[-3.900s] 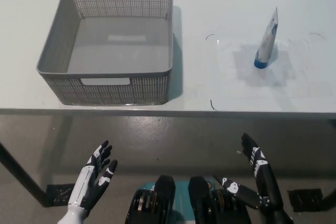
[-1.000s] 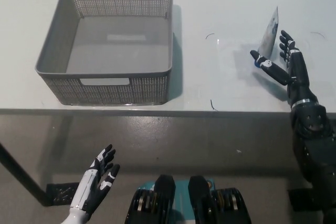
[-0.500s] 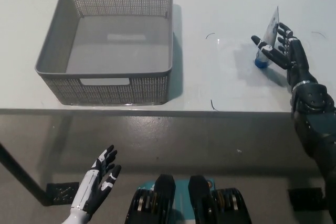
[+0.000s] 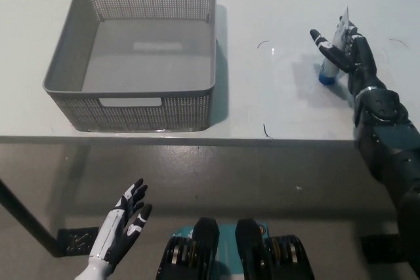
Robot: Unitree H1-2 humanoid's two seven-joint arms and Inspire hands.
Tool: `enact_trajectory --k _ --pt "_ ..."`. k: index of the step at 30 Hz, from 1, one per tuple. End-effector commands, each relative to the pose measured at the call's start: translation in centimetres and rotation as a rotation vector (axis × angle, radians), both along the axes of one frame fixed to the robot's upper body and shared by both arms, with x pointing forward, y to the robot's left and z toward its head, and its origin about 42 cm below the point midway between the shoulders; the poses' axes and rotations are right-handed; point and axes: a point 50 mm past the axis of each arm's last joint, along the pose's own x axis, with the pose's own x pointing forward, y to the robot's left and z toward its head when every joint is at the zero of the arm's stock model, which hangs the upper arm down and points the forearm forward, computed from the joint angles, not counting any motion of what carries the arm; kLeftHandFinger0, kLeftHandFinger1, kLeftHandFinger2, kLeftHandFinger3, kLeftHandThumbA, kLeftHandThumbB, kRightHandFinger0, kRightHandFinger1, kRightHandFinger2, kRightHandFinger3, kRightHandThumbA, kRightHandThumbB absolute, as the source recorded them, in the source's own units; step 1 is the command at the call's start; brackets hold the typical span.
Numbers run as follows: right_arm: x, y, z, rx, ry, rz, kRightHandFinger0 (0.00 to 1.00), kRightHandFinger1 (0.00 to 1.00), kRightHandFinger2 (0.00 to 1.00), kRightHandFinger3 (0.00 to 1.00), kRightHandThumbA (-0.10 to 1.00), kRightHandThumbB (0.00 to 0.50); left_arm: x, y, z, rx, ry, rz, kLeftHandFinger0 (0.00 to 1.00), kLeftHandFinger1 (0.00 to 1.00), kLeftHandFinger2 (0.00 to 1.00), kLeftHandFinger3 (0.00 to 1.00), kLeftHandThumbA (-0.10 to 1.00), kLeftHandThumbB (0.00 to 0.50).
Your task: Use the right hand to pick up a shampoo and place it into a container on the left side
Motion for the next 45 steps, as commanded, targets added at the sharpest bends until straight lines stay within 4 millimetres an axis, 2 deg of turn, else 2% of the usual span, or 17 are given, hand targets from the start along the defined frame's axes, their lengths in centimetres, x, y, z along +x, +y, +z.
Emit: enact_trajectory --k 1,2,3,5,10,15,19,20,24,26,30,34,36,38,40,43,45 --pt "1.6 1.3 4.1 0.070 -0.066 -0.087 0.01 0.18 0.51 0.51 0.13 0.286 1.0 0.2 1.5 0.007 -0.077 -0.032 1.00 1.00 1.00 1.00 0.81 0.031" --pt "1.6 1.5 4.1 0.032 -0.073 -0.104 0.00 0.08 0.40 0.32 -0.08 0.208 1.1 0.2 1.6 0.005 -0.079 -0.030 1.00 1.00 1.00 1.00 0.81 0.029" --pt "1.6 1.5 4.1 0.025 -0.078 -0.110 0.00 0.09 0.45 0.36 -0.10 0.179 1.3 0.2 1.8 0.009 -0.084 -0.033 1.00 1.00 1.00 1.00 0.81 0.026" --pt "1.6 1.4 4.1 0.036 -0.089 -0.103 0.00 0.19 0.56 0.55 -0.10 0.126 1.8 0.3 2.1 0.014 -0.092 -0.037 1.00 1.00 1.00 1.00 0.82 0.019" --pt "1.6 0.9 4.2 0.101 -0.079 -0.121 0.00 0.29 0.69 0.67 -0.10 0.109 2.3 0.4 2.5 0.032 -0.109 -0.038 1.00 1.00 1.00 1.00 0.85 0.032" --pt "1.7 0.4 4.7 0.149 -0.101 -0.143 0.00 0.34 0.70 0.63 -0.10 0.120 2.7 0.4 2.7 0.011 -0.109 -0.045 1.00 1.00 1.00 1.00 0.82 0.004" --pt "1.7 0.3 4.8 0.155 -0.109 -0.146 0.00 0.27 0.61 0.65 -0.10 0.109 2.7 0.4 2.7 0.004 -0.106 -0.042 1.00 1.00 1.00 1.00 0.79 0.000" --pt "1.8 0.3 4.9 0.162 -0.116 -0.146 0.00 0.28 0.65 0.66 -0.10 0.115 2.7 0.4 2.7 0.006 -0.107 -0.042 1.00 1.00 1.00 1.00 0.79 0.000" --pt "2.1 1.1 6.2 0.149 -0.161 -0.129 0.00 0.30 0.69 0.68 -0.10 0.121 2.8 0.4 2.7 0.004 -0.108 -0.039 1.00 1.00 1.00 1.00 0.76 0.000" --pt "2.5 1.8 7.6 0.158 -0.198 -0.109 0.00 0.30 0.73 0.73 -0.10 0.116 2.8 0.4 2.7 0.004 -0.107 -0.039 1.00 1.00 1.00 1.00 0.76 0.000" --pt "3.0 3.7 11.3 0.154 -0.310 -0.062 0.00 0.31 0.69 0.70 -0.10 0.118 2.9 0.4 2.7 0.006 -0.107 -0.042 1.00 1.00 1.00 1.00 0.76 0.003" --pt "3.0 5.8 15.1 0.128 -0.439 0.014 0.00 0.38 0.68 0.72 -0.10 0.117 2.6 0.1 2.5 -0.021 -0.086 -0.065 1.00 1.00 1.00 1.00 0.77 0.015" --pt "2.9 6.7 16.6 0.139 -0.479 0.044 0.00 0.37 0.70 0.76 -0.10 0.102 2.3 -0.1 2.4 -0.021 -0.080 -0.071 1.00 1.00 1.00 1.00 0.76 0.015" --pt "2.6 7.8 18.4 0.142 -0.525 0.071 0.00 0.28 0.65 0.67 -0.10 0.121 2.3 -0.3 2.3 -0.018 -0.057 -0.074 1.00 1.00 1.00 1.00 0.78 0.057" --pt "2.3 9.2 20.4 0.134 -0.564 0.091 0.00 0.29 0.66 0.61 -0.10 0.114 2.3 -0.3 2.4 -0.011 -0.054 -0.078 1.00 1.00 1.00 1.00 0.80 0.078" --pt "1.9 11.3 22.5 0.143 -0.599 0.131 0.00 0.36 0.73 0.68 -0.10 0.103 2.4 -0.4 2.5 -0.030 -0.030 -0.078 1.00 1.00 1.00 1.00 0.81 0.109" --pt "1.5 13.1 23.9 0.180 -0.637 0.181 0.00 0.37 0.73 0.69 -0.10 0.103 2.3 -0.4 2.5 0.003 -0.054 -0.085 1.00 1.00 1.00 1.00 0.82 0.078"
